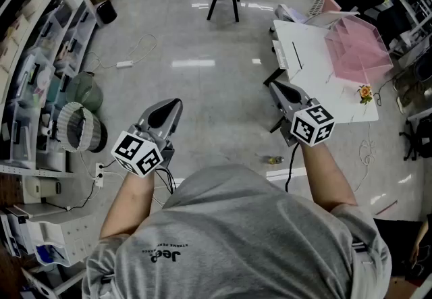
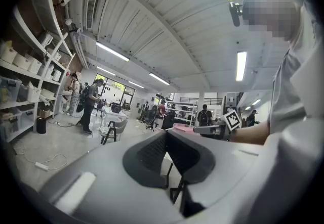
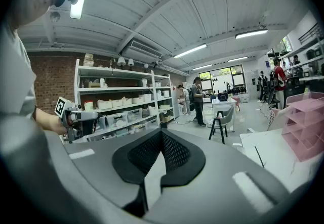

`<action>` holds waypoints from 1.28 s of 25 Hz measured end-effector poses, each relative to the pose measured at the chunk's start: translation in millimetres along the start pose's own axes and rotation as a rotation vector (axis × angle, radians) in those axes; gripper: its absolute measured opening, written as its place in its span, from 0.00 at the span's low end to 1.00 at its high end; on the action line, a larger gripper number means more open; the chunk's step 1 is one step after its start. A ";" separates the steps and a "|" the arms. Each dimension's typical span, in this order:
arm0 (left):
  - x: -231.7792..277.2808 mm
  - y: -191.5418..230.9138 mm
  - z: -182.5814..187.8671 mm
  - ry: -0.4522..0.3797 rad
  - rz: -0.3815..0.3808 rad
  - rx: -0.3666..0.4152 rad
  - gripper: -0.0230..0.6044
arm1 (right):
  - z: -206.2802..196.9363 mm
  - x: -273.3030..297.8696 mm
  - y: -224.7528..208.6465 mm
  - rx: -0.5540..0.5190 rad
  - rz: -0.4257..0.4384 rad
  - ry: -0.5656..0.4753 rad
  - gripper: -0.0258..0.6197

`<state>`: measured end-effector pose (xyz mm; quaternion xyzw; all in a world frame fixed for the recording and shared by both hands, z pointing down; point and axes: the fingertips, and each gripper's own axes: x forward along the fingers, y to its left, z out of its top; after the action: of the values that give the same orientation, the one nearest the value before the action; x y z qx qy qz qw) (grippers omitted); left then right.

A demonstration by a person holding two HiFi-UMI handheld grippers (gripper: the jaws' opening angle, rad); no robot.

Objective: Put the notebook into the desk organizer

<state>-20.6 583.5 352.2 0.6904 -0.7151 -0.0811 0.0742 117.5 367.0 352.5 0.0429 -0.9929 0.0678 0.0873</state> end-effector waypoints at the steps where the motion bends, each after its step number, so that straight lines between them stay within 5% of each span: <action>1: 1.0 -0.8 0.3 0.000 0.001 -0.003 0.13 | 0.3 0.1 -0.9 -0.002 0.000 0.000 0.04; 13: 3.1 -2.4 -0.1 0.007 -0.002 -0.003 0.13 | 1.5 0.5 -10.0 0.068 0.004 -0.027 0.04; 22: 9.0 -5.8 2.9 0.001 -0.008 -0.009 0.14 | -3.4 1.1 -10.2 0.024 0.012 -0.006 0.04; 24: 15.8 -8.7 2.8 0.012 -0.022 -0.016 0.54 | -3.1 0.6 -12.7 0.020 0.017 -0.004 0.04; 28: 30.9 -9.8 0.3 0.015 -0.004 -0.011 0.73 | -4.0 -2.6 -22.7 0.011 0.031 0.002 0.04; 32: 48.4 -16.8 -0.4 0.015 0.018 -0.008 0.79 | -3.7 -8.9 -38.2 -0.004 0.051 0.011 0.04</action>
<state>-5.9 534.6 348.6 0.6842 -0.7203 -0.0780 0.0831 130.6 330.5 359.3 0.0172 -0.9934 0.0681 0.0911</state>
